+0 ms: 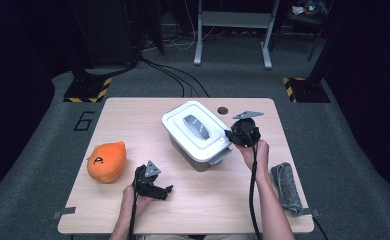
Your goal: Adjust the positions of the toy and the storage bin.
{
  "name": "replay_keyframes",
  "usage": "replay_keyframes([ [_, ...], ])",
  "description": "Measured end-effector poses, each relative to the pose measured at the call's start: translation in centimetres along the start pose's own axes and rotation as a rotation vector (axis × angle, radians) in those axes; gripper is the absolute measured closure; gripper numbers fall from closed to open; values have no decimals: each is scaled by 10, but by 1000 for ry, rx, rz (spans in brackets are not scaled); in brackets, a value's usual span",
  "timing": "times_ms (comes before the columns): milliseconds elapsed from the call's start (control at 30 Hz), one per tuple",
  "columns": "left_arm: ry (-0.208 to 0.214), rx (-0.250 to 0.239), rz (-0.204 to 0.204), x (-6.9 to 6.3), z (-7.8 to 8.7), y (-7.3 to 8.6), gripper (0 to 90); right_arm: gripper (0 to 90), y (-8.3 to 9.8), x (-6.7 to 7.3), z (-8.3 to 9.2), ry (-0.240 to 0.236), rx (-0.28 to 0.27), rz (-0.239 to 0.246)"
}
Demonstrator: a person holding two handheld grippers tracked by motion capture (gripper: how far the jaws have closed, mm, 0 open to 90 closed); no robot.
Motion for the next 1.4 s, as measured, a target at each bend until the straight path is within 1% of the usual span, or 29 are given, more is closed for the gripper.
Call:
replay_keyframes([
  [67, 0, 0, 0, 0, 0, 0, 14, 669, 1, -2, 0, -5, -5, 12],
  [100, -2, -3, 1, 0, 0, 0, 13, 664, 1, -2, 0, -9, -4, -4],
  [133, -2, 0, 0, 0, 0, 0, 14, 627, 0, -3, 0, -15, -2, 4],
  [167, 0, 0, 0, 0, 0, 0, 14, 596, 0, -2, 0, -7, 1, -12],
  [200, -5, -5, 1, 0, 0, 0, 14, 571, -1, -1, 0, -3, -4, 1],
  [233, -2, 0, 0, 0, 0, 0, 14, 522, -3, 1, 3, -11, -9, -1],
  [267, -8, -3, -6, 0, 0, 0, 14, 509, -5, 3, 6, -13, -26, 6],
  [333, -5, -5, 1, 0, 0, 0, 14, 481, -11, 10, 13, -26, -55, 27],
  [367, -8, -3, -6, 0, 0, 0, 14, 451, -13, 15, 15, -40, -62, 27],
  [400, -8, -3, -6, 0, 0, 0, 14, 451, -13, 15, 15, -40, -62, 27],
  [433, -2, 2, -6, 1, 0, 0, 14, 425, -16, 20, 17, -50, -67, 43],
  [467, -5, 1, -7, 1, 0, 0, 14, 431, -21, 32, 16, -82, -71, 86],
  [533, -3, 2, -6, 1, 0, 0, 14, 430, -23, 40, 13, -99, -66, 109],
  [567, -6, -2, -6, 0, 0, 0, 14, 429, -23, 45, 10, -123, -59, 127],
  [600, -3, 2, -5, 0, 0, 0, 14, 428, -23, 48, 8, -133, -59, 134],
  [700, -9, -9, 1, 0, -1, 0, 14, 429, -23, 54, 3, -148, -50, 151],
  [767, -9, -8, 0, 0, 0, 0, 14, 456, -23, 62, -2, -156, -37, 150],
  [800, -9, -8, 0, 0, 0, 0, 14, 456, -23, 62, -2, -156, -37, 150],
  [833, -10, -8, -2, 0, 0, 0, 14, 507, -23, 64, -7, -144, -25, 179],
  [900, -10, -3, -6, 0, 0, 0, 14, 572, -22, 67, -9, -138, -7, 190],
  [1000, -10, -8, 0, 0, 0, 0, 14, 628, -22, 68, -11, -128, -10, 185],
  [1033, -10, -7, 0, 0, 0, 0, 14, 625, -21, 69, -11, -122, 1, 173],
  [1067, -10, -7, 0, 0, 0, 0, 14, 627, -21, 67, -14, -126, -10, 182],
  [1100, -10, -7, 1, 0, 0, 0, 14, 634, -21, 67, -15, -122, -5, 187],
  [1167, -10, -7, 0, 0, 0, 0, 14, 651, -20, 67, -16, -124, -12, 159],
  [1233, -11, -7, 0, 0, 0, 0, 14, 654, -20, 68, -16, -126, -12, 159],
  [1300, -10, -8, 0, 0, 0, 0, 14, 660, -19, 68, -15, -114, -19, 161],
  [1333, -11, -7, 0, 0, 0, 0, 14, 660, -18, 69, -15, -112, -14, 146],
  [1400, -12, -7, 1, 0, 0, 0, 14, 661, -18, 71, -13, -101, -10, 142],
])
Point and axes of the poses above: each handheld gripper's, and its own axes: z roughly backward along the jaws, y roughly out of its underside, x roughly to its left, the point moved 3 cm from there along -z, roughly forward along the jaws, and after that the axes turned 1 degree about x, right-handed, at the moved point
